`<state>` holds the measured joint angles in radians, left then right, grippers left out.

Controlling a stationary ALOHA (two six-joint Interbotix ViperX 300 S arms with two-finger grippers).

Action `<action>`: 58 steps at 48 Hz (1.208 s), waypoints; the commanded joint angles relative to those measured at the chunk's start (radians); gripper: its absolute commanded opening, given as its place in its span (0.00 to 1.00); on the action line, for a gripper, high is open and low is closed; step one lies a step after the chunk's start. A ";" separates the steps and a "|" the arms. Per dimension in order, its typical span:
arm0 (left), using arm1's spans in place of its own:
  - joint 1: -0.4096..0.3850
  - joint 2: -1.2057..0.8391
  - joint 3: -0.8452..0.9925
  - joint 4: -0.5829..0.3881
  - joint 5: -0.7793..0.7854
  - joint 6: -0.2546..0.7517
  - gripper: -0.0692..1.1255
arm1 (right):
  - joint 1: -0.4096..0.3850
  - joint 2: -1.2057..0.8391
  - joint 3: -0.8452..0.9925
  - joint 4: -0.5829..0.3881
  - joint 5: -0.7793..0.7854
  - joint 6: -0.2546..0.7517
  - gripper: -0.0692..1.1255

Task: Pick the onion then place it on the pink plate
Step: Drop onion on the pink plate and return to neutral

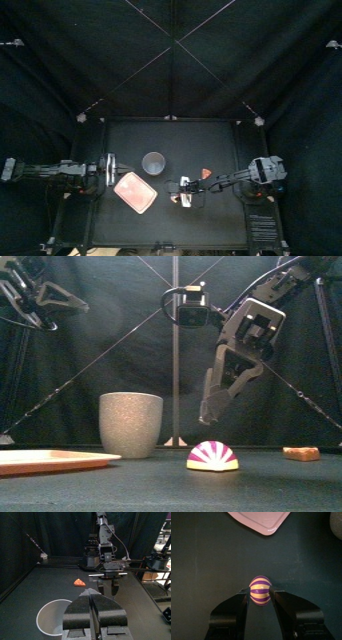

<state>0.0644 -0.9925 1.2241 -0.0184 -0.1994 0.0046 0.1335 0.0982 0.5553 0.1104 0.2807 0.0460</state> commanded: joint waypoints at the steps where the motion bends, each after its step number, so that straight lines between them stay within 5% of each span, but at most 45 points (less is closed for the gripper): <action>1: 0.003 0.002 -0.014 0.000 -0.008 0.000 0.31 | -0.009 -0.012 -0.031 0.021 -0.005 0.000 0.70; 17: 0.011 0.000 -0.015 0.000 -0.011 0.000 0.31 | -0.017 -0.002 -0.071 0.067 0.038 0.000 0.94; 58: 0.015 0.000 -0.006 0.000 -0.020 -0.002 0.31 | -0.044 0.114 -0.066 0.061 0.086 0.000 0.92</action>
<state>0.0782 -0.9940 1.2303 -0.0169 -0.2086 0.0031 0.0966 0.2286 0.5031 0.1718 0.3666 0.0460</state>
